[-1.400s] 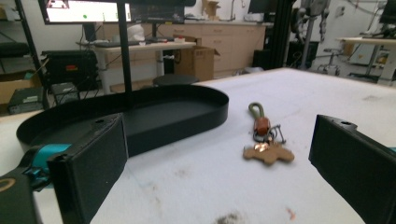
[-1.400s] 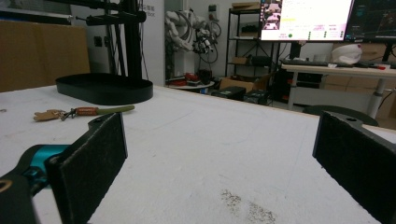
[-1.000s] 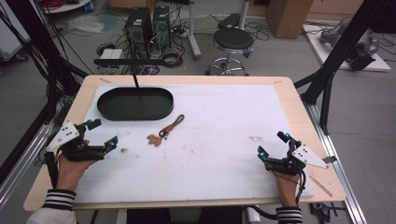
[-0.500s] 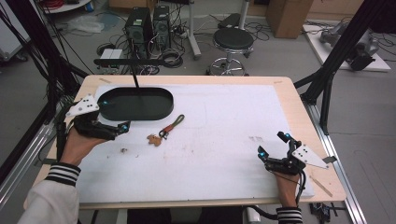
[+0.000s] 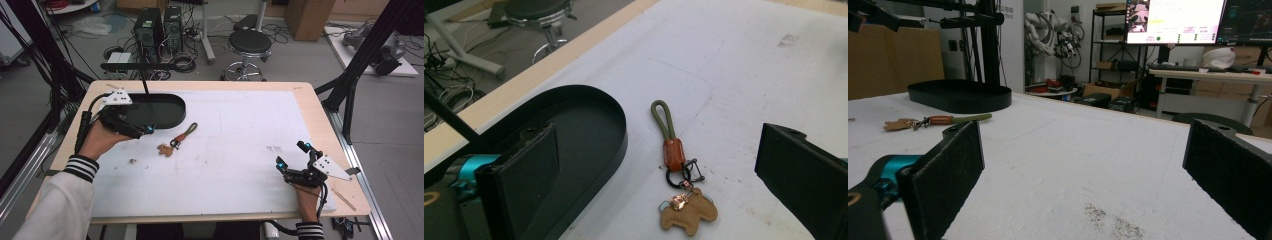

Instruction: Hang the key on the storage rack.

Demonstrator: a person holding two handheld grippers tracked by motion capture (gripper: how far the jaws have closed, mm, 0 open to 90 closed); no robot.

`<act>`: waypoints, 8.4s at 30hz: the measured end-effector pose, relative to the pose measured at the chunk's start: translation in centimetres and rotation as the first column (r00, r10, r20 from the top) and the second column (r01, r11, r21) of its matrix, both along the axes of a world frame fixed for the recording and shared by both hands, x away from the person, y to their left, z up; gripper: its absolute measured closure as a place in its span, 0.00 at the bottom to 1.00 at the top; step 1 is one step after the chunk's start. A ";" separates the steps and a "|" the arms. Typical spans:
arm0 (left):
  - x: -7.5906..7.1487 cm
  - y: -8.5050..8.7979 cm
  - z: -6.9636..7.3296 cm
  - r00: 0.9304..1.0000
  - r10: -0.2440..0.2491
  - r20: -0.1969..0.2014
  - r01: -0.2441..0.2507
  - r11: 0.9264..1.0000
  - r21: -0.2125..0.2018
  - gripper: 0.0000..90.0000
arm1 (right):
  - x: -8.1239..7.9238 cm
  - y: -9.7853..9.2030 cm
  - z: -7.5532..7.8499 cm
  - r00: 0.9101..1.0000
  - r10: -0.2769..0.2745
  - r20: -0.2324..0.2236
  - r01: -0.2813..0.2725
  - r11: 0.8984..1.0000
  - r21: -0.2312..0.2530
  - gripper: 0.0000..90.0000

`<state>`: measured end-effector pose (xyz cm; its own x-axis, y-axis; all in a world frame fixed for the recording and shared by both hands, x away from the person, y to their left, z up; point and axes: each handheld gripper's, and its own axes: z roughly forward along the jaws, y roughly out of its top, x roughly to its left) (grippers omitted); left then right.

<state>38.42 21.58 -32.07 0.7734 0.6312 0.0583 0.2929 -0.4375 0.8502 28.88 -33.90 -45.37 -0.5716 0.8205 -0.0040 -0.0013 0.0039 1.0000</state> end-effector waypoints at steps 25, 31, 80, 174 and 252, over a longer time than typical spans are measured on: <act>4.0 -7.6 -1.1 0.983 0.005 -0.183 0.038 0.972 0.233 0.06 | 0.0 0.0 0.0 1.000 -0.002 -0.005 0.002 1.000 0.009 0.02; 4.7 -8.8 -2.1 0.974 0.035 -0.222 0.028 0.961 0.274 0.06 | 0.0 0.0 0.0 1.000 0.000 -0.003 0.000 1.000 0.010 0.02; 6.8 -12.7 -7.8 0.884 0.167 -0.436 0.070 0.876 0.476 0.24 | 0.0 -0.1 0.0 1.000 0.001 0.003 -0.001 1.000 0.009 0.02; 4.6 -8.5 -2.3 0.950 0.216 -0.226 -0.146 0.946 0.289 0.87 | -0.1 -0.1 0.0 1.000 0.001 -0.003 -0.001 1.000 0.007 0.02; 7.6 5.6 2.3 0.828 0.560 0.021 -0.560 0.824 0.084 0.87 | 0.0 -0.1 0.0 1.000 -0.003 0.010 0.003 1.000 0.007 0.02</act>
<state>46.03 27.18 -29.78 0.2889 0.9489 0.1273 0.5128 -0.2657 0.8163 28.87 -34.00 -45.40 -0.5690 0.8224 -0.0039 -0.0115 -0.0032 0.9999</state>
